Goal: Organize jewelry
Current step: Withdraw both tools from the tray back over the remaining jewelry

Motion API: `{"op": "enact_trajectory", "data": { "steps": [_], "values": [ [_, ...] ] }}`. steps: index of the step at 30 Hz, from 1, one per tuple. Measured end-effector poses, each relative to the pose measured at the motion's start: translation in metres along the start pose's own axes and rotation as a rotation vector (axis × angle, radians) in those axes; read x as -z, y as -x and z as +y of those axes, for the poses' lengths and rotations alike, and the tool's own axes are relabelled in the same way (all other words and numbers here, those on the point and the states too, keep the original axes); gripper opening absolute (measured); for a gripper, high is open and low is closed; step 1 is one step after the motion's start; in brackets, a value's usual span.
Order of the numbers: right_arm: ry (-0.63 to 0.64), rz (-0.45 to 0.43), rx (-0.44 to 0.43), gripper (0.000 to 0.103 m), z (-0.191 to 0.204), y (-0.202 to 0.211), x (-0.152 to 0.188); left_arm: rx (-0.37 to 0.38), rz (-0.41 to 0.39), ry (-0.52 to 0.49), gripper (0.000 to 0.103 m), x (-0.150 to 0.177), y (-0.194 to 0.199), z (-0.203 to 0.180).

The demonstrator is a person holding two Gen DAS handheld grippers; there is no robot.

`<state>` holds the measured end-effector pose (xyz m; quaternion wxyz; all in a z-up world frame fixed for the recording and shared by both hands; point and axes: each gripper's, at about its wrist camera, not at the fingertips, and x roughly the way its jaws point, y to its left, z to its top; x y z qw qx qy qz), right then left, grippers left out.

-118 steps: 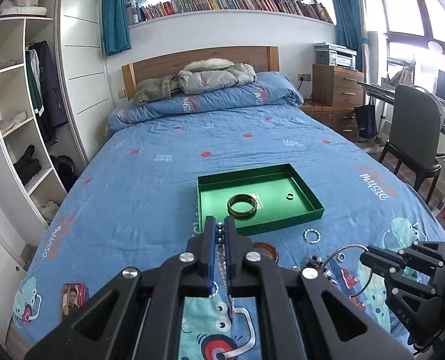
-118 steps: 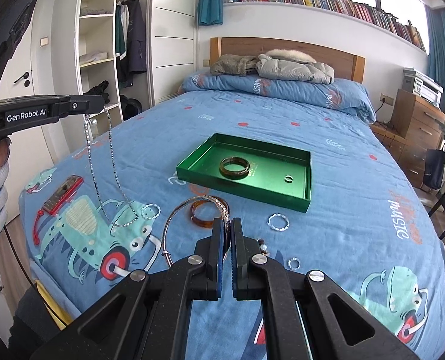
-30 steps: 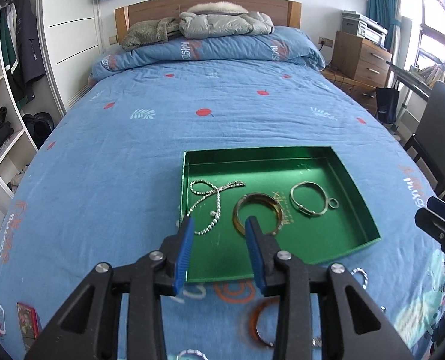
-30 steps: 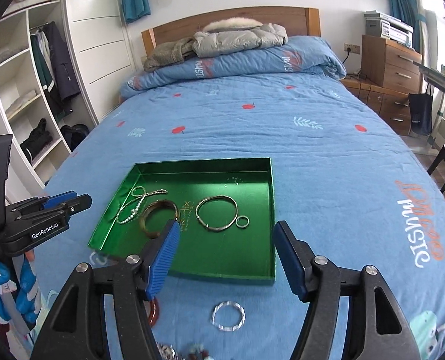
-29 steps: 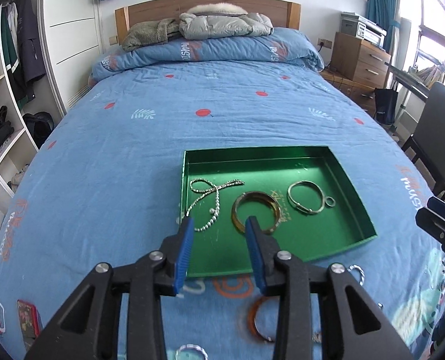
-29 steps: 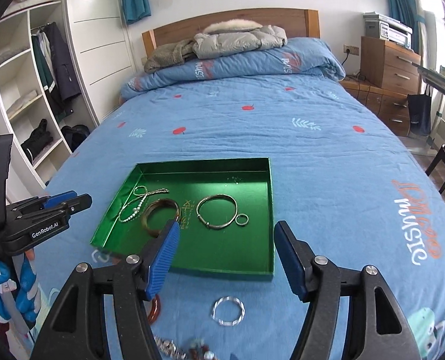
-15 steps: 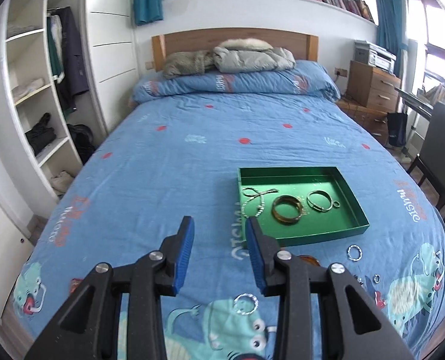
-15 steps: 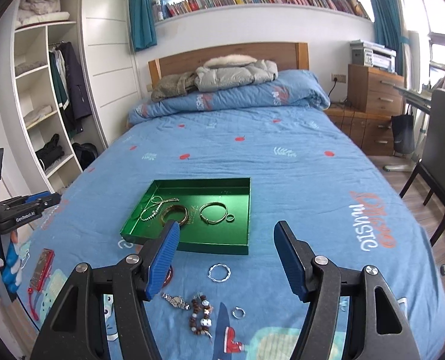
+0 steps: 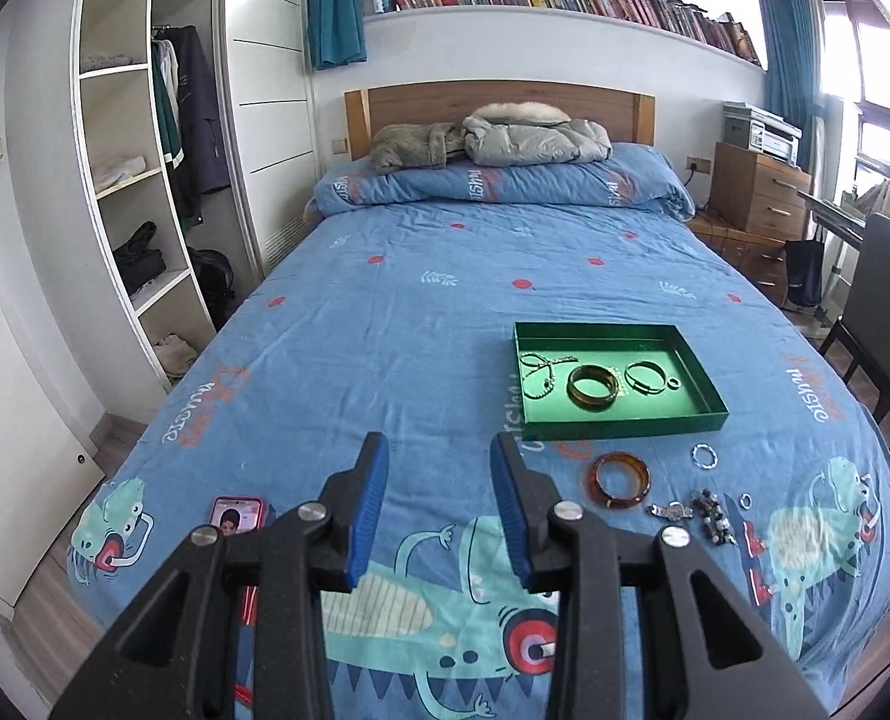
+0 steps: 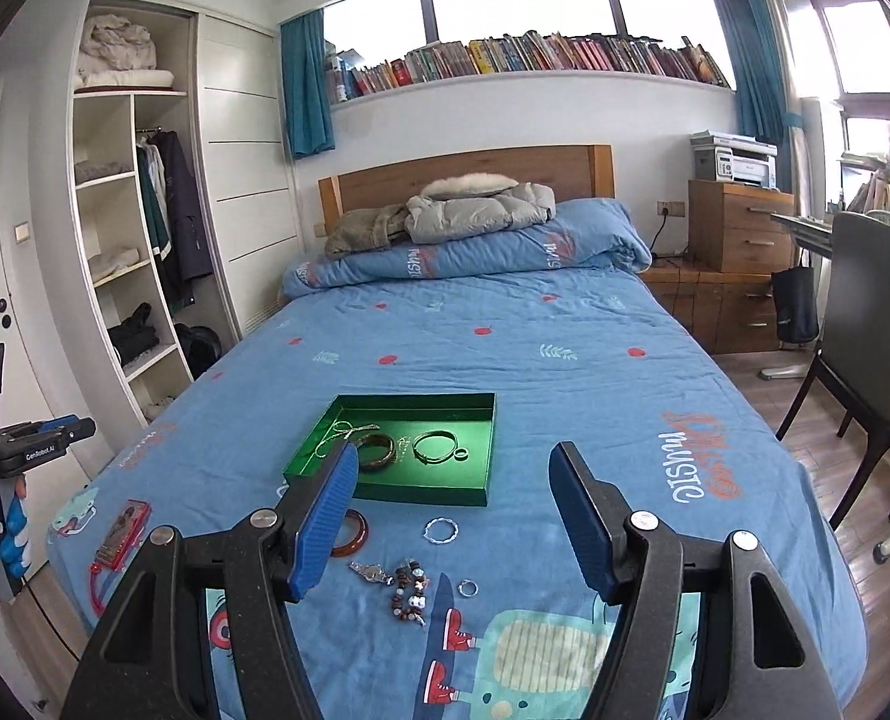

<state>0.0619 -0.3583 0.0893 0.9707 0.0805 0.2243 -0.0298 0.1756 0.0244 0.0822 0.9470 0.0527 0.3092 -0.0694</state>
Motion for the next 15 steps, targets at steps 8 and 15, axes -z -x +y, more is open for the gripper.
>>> {"op": "enact_trajectory", "data": {
  "steps": [8, 15],
  "values": [
    [-0.027, -0.011, -0.007, 0.066, -0.013, 0.011, 0.016, 0.053, 0.018, -0.014, 0.034, 0.027, 0.012, -0.019],
    [-0.05, 0.006, 0.001, 0.066, -0.027, 0.004, 0.031, 0.111, 0.052, -0.018, 0.034, 0.05, -0.002, -0.035]
  ]
}}
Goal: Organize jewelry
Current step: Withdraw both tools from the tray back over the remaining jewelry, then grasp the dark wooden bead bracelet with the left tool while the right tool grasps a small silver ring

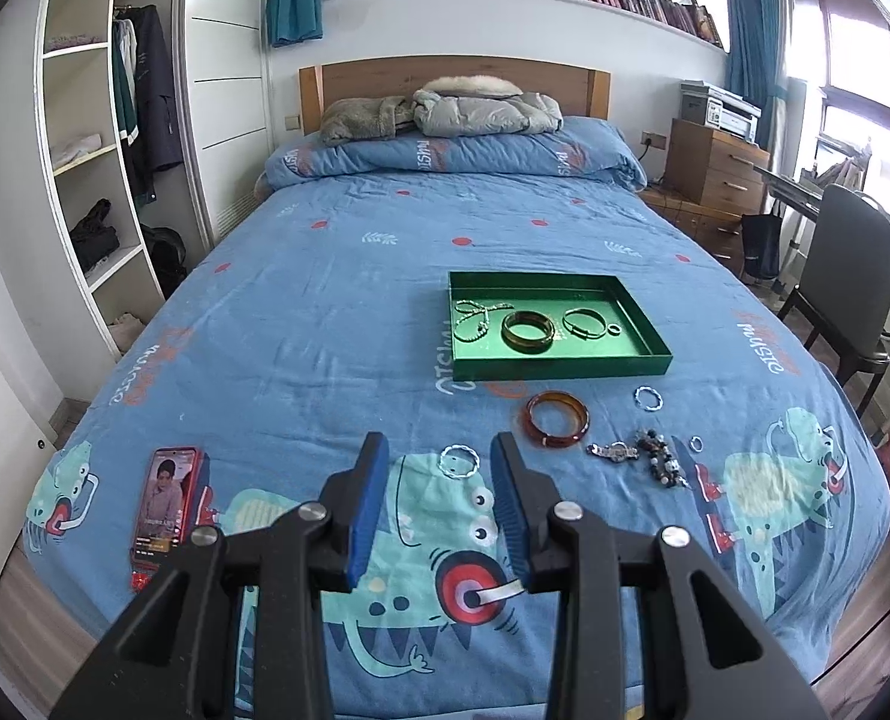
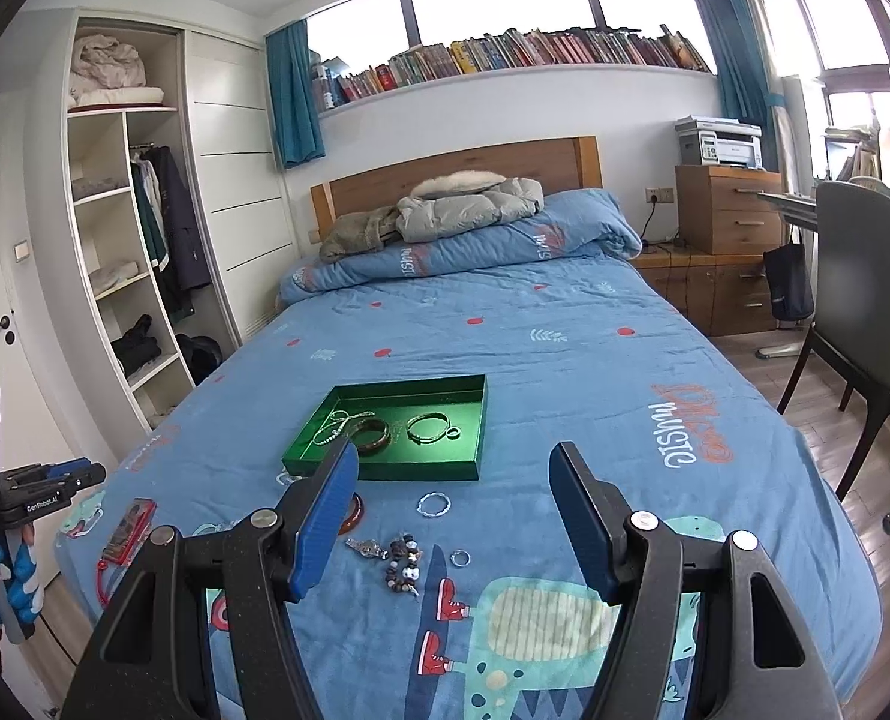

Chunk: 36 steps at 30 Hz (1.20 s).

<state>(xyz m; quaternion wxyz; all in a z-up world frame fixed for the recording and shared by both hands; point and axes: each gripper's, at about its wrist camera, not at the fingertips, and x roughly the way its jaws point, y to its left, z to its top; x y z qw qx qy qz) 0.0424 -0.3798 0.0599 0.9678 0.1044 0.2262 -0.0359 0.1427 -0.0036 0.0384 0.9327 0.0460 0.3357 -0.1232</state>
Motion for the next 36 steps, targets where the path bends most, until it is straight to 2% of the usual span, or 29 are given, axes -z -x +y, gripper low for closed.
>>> {"op": "enact_trajectory", "data": {
  "steps": [9, 17, 29, 36],
  "values": [
    [-0.002, 0.043, 0.0, 0.061, -0.017, -0.027, 0.019, 0.062, 0.053, 0.017, 0.034, 0.019, -0.034, -0.023],
    [-0.009, 0.099, -0.028, 0.05, -0.041, -0.057, 0.038, 0.141, 0.11, -0.006, 0.034, 0.032, -0.067, -0.068],
    [0.061, 0.169, -0.123, 0.049, -0.058, -0.108, 0.074, 0.282, 0.242, -0.075, 0.034, 0.058, -0.136, -0.153],
    [0.064, 0.232, -0.175, 0.049, -0.067, -0.145, 0.106, 0.321, 0.304, -0.085, 0.034, 0.058, -0.178, -0.187]
  ]
}}
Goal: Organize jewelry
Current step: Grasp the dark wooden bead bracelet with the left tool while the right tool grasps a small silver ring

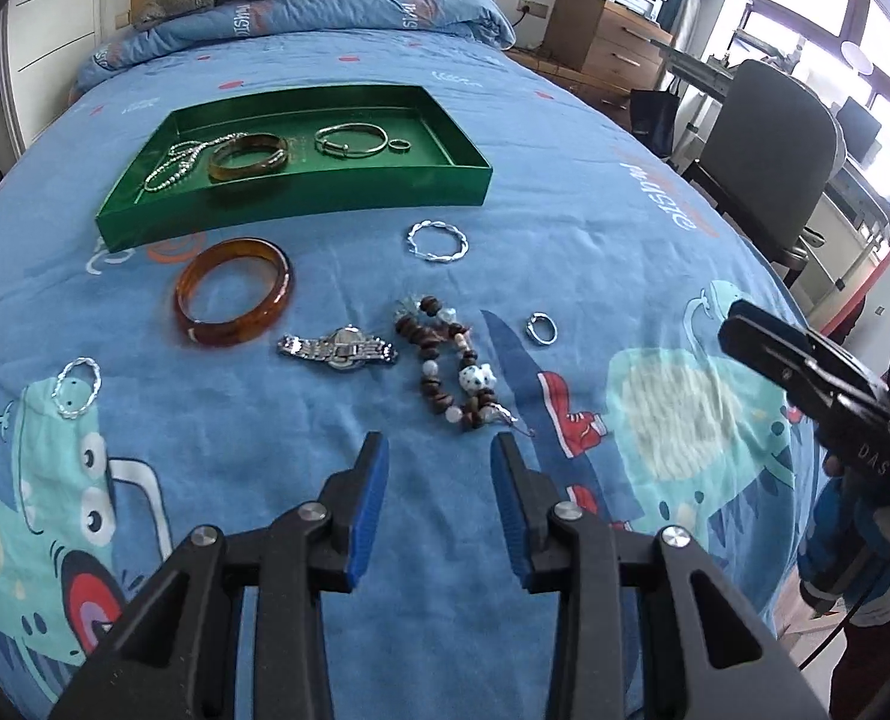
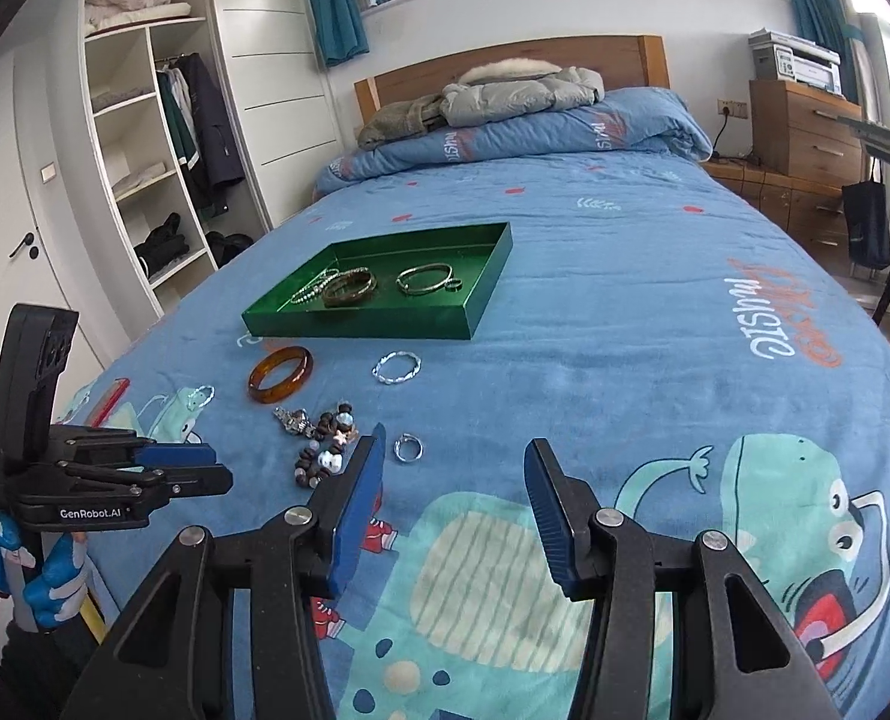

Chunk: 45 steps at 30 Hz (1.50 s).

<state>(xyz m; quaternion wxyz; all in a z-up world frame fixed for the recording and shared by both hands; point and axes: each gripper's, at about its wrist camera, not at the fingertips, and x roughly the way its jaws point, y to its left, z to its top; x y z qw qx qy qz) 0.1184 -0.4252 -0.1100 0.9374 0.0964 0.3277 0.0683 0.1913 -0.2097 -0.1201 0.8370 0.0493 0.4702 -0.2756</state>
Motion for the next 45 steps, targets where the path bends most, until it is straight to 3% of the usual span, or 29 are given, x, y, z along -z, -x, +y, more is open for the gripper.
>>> {"op": "enact_trajectory", "data": {
  "steps": [7, 15, 26, 33, 37, 45],
  "values": [
    [0.041, 0.059, -0.038, 0.049, 0.0, -0.035, 0.015, 0.013, 0.047, 0.016, 0.034, -0.017, -0.038, -0.003],
    [0.091, 0.095, -0.081, 0.049, 0.003, -0.061, 0.017, -0.018, 0.052, -0.05, 0.033, -0.021, -0.057, -0.012],
    [0.17, 0.154, -0.127, 0.037, 0.013, -0.085, 0.009, 0.044, 0.039, -0.166, 0.01, -0.018, -0.048, -0.015],
    [0.247, 0.185, -0.123, 0.036, 0.027, -0.103, 0.001, 0.079, 0.025, -0.188, 0.009, -0.019, -0.037, -0.016],
    [0.257, 0.191, -0.11, 0.019, 0.026, -0.107, -0.002, 0.084, 0.016, -0.196, 0.009, -0.017, -0.03, -0.017],
    [0.274, 0.182, -0.076, 0.019, 0.032, -0.1, -0.001, 0.08, -0.016, -0.191, 0.009, -0.018, -0.008, -0.022]
  ]
}}
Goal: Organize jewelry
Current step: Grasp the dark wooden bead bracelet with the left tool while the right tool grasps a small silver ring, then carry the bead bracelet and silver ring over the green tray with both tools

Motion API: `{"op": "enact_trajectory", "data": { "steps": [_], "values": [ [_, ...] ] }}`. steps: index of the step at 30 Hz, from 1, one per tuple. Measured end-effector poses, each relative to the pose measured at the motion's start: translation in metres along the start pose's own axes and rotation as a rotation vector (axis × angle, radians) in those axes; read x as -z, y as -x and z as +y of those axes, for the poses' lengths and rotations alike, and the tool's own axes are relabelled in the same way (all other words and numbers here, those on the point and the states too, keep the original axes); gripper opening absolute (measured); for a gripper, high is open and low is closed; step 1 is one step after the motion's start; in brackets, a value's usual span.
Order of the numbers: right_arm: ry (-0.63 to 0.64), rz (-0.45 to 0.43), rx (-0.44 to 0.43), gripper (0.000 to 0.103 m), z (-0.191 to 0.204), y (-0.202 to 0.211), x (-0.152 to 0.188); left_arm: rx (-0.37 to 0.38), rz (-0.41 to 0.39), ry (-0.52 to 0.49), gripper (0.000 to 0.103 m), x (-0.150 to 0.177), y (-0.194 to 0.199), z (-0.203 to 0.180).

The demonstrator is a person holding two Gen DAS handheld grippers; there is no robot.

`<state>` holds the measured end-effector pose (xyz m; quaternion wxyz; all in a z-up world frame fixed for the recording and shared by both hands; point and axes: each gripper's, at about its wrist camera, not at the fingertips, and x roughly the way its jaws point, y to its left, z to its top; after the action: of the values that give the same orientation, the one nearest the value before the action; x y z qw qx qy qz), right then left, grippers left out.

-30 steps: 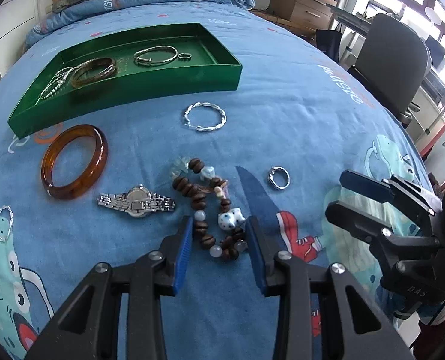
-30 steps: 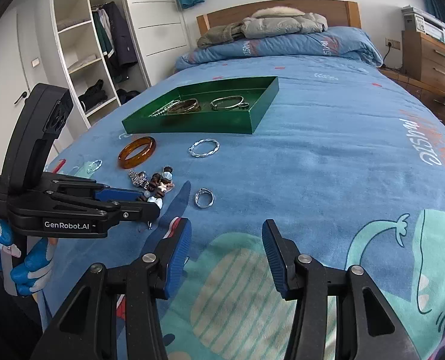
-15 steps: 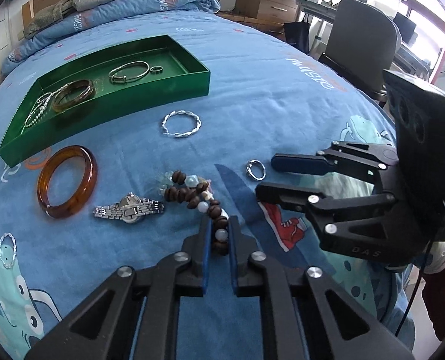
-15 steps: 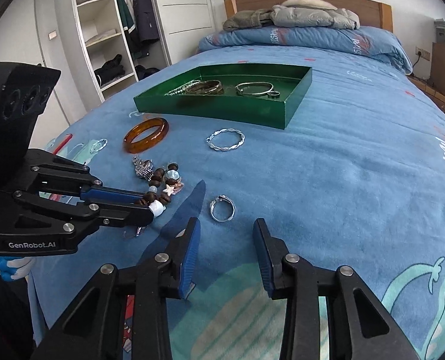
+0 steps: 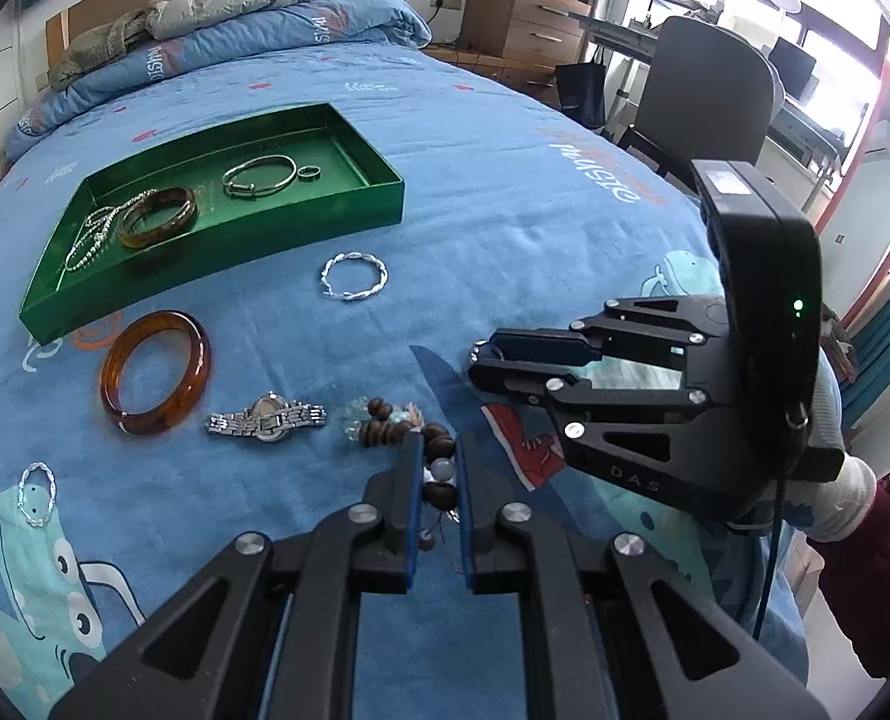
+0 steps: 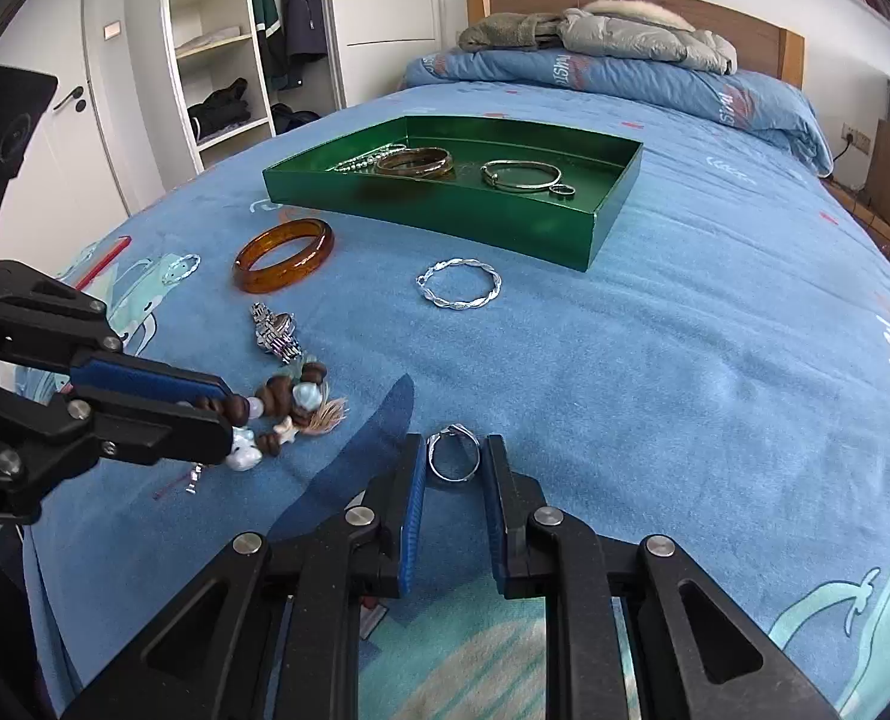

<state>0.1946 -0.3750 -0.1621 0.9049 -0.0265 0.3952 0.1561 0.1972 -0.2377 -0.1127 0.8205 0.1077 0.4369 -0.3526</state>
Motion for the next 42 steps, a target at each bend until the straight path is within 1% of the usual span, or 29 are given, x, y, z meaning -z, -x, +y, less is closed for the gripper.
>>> {"op": "enact_trajectory", "data": {
  "steps": [5, 11, 19, 29, 36, 42],
  "values": [
    [-0.036, -0.026, 0.005, 0.019, 0.003, 0.018, 0.003, -0.003, -0.036, -0.006, 0.009, -0.004, 0.021, -0.008],
    [-0.071, -0.061, 0.037, 0.019, 0.006, 0.051, 0.007, -0.005, -0.083, -0.014, 0.009, -0.006, 0.05, -0.017],
    [-0.096, -0.107, 0.083, 0.019, 0.017, 0.097, 0.013, -0.003, -0.132, -0.027, 0.009, 0.003, 0.087, -0.032],
    [-0.086, -0.155, 0.122, 0.019, 0.045, 0.148, 0.017, -0.019, -0.187, -0.033, 0.009, 0.015, 0.13, -0.042],
    [-0.063, -0.179, 0.141, 0.019, 0.064, 0.172, 0.016, -0.027, -0.216, -0.023, 0.009, 0.022, 0.152, -0.041],
    [-0.047, -0.197, 0.15, 0.019, 0.078, 0.184, 0.012, -0.039, -0.244, -0.017, 0.009, 0.028, 0.169, -0.036]
  ]
}}
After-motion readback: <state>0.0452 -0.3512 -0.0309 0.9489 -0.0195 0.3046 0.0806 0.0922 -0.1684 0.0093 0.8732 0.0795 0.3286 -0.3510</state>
